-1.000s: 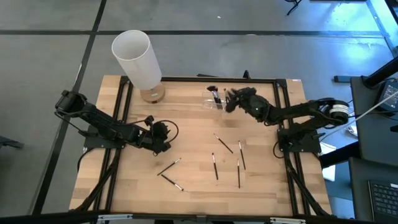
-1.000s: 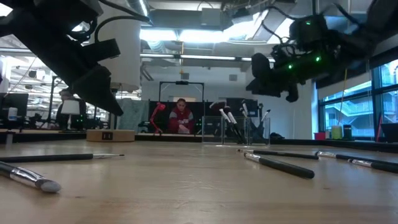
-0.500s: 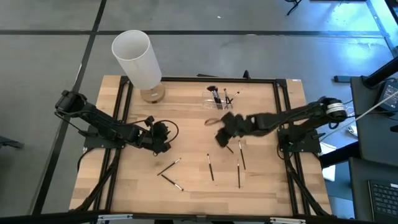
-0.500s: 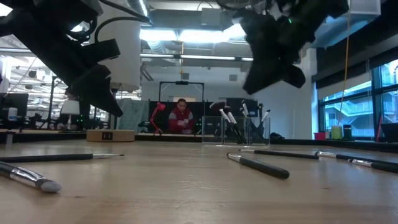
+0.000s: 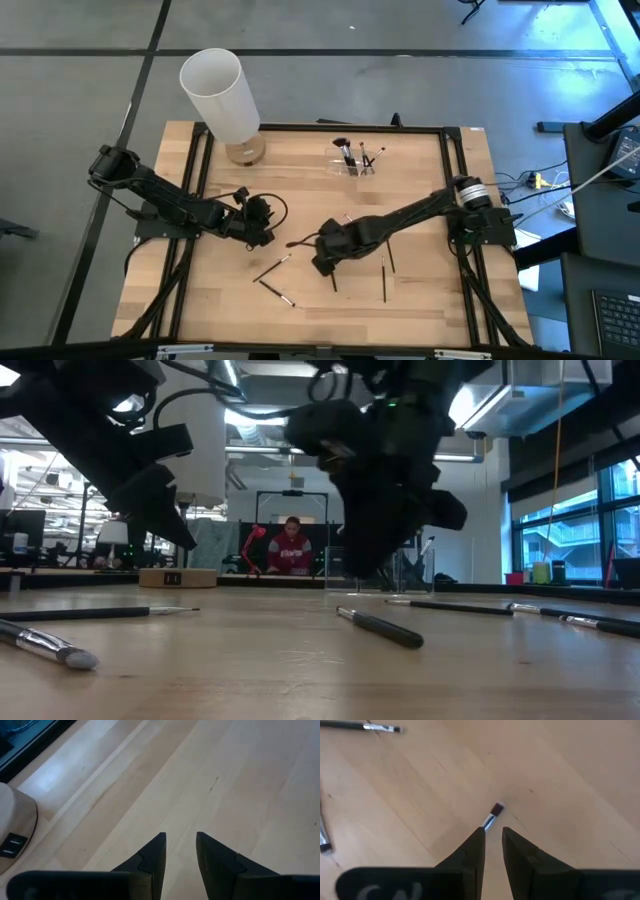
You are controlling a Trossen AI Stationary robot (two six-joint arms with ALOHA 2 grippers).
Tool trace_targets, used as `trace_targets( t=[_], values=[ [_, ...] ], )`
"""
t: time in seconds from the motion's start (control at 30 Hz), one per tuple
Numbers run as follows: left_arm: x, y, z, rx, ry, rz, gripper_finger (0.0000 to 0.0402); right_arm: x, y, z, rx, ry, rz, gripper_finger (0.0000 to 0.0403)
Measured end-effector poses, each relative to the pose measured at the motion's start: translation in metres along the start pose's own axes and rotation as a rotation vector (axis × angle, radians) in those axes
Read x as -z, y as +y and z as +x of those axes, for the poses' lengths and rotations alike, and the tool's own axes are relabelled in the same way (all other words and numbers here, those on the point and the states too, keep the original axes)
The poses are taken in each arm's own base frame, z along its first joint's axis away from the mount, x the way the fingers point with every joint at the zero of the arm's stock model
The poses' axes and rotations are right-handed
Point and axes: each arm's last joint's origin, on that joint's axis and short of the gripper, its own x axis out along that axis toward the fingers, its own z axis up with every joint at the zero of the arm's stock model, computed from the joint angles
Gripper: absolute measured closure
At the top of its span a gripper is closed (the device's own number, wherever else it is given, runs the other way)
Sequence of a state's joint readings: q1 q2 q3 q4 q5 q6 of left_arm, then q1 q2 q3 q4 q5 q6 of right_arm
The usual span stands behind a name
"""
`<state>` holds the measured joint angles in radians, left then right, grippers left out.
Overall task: Put items in baskets/containers
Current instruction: Put the black eyeshadow brush into the transparent organizer
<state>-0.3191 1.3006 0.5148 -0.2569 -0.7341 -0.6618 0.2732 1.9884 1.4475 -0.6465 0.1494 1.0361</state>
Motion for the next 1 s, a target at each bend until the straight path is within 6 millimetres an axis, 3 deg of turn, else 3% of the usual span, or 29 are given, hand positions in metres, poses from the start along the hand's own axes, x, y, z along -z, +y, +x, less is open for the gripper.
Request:
trace_targets(
  t=[0.17, 0.4, 0.53, 0.87, 1.0],
  values=[
    [0.000, 0.000, 0.000, 0.000, 0.001, 0.002, 0.0300, 0.002, 0.013, 0.011, 0.003, 0.062, -0.039, 0.0337],
    [0.000, 0.000, 0.000, 0.002, 0.002, -0.004, 0.0300, 0.007, 0.014, 0.028, 0.012, 0.101, -0.048, 0.0337],
    [0.000, 0.000, 0.000, 0.002, 0.002, -0.004, 0.0300, 0.006, 0.015, 0.028, 0.003, 0.096, -0.094, 0.0335],
    [0.000, 0.000, 0.000, 0.002, 0.002, -0.005, 0.0300, 0.003, 0.024, 0.024, -0.106, 0.116, -0.044, 0.0234],
    [0.000, 0.000, 0.000, 0.002, 0.002, -0.005, 0.0300, 0.000, 0.023, 0.024, -0.080, 0.068, 0.001, 0.0220]
  ],
)
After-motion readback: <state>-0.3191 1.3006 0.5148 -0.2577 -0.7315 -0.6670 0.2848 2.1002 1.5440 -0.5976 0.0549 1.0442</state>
